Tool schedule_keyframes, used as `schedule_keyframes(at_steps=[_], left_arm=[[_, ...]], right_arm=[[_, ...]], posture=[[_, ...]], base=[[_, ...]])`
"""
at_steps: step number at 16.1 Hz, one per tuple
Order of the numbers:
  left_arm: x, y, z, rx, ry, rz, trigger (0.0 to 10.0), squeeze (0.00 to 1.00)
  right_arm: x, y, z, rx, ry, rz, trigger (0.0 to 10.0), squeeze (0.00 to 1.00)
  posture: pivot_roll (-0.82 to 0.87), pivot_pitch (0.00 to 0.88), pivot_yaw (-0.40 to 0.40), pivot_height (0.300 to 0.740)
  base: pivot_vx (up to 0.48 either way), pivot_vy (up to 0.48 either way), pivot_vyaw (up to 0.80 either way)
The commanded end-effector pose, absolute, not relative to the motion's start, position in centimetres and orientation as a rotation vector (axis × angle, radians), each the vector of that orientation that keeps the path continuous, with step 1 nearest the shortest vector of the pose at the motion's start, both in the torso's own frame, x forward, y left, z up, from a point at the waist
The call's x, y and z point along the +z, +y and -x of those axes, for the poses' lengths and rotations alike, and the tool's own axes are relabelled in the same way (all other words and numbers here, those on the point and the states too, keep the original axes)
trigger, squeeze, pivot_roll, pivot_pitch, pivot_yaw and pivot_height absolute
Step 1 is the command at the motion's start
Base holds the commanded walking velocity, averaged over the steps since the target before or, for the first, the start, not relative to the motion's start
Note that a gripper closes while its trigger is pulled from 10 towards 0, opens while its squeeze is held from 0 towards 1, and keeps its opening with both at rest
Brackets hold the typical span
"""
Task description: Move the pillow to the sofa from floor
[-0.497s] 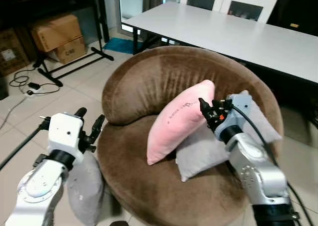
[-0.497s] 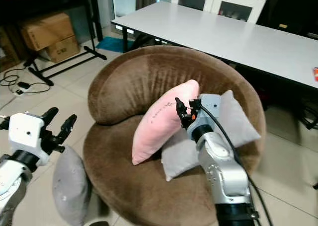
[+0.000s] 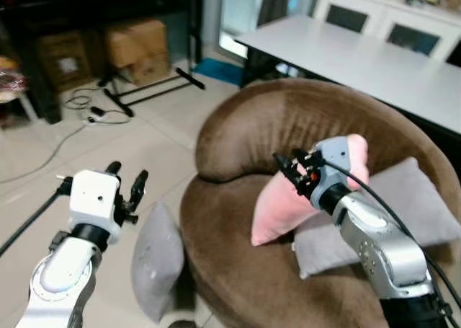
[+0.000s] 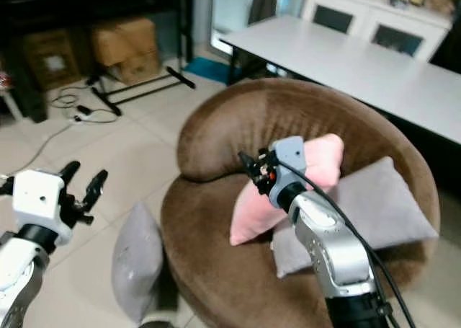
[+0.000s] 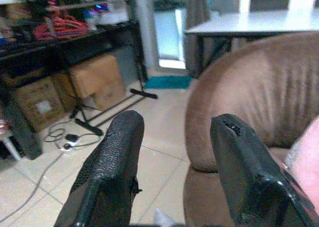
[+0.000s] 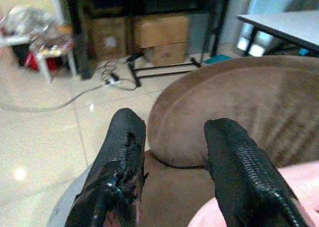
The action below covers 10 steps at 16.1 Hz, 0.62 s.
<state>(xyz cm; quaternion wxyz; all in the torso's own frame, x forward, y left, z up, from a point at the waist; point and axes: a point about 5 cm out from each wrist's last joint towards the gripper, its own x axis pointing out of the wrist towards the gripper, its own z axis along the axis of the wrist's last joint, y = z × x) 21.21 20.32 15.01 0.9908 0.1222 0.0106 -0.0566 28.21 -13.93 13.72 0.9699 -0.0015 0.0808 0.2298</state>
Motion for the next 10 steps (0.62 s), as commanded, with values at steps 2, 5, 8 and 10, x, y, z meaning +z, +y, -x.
schedule_keyframes(at_steps=[2, 5, 8, 10], left_arm=[[14.7, 20.0, -20.9, -0.118, 0.031, -0.236, 10.0, 0.00], [14.5, 20.1, -20.9, -0.114, 0.035, -0.242, 10.0, 0.00], [14.4, 20.5, -21.1, -0.080, 0.026, -0.261, 10.0, 0.00], [14.0, 21.8, -21.3, 0.062, -0.017, -0.291, 10.0, 0.00]], right_arm=[[13.3, -14.4, -27.9, 0.482, 0.191, 0.034, 10.0, 0.00], [12.2, -14.4, -27.7, 0.407, 0.239, -0.014, 10.0, 0.00], [10.6, -14.9, -27.5, 0.240, 0.278, -0.033, 10.0, 0.00], [9.7, -16.7, -27.8, 0.007, 0.269, -0.145, 10.0, 0.00]], posture=[[0.09, 0.000, -0.093, 0.740], [0.09, 0.000, -0.086, 0.740], [0.08, 0.000, -0.082, 0.740], [0.06, 0.000, -0.071, 0.740]], base=[[0.000, 0.334, 0.80], [0.000, 0.323, 0.27], [0.000, 0.095, 0.00], [0.000, 0.000, 0.00]])
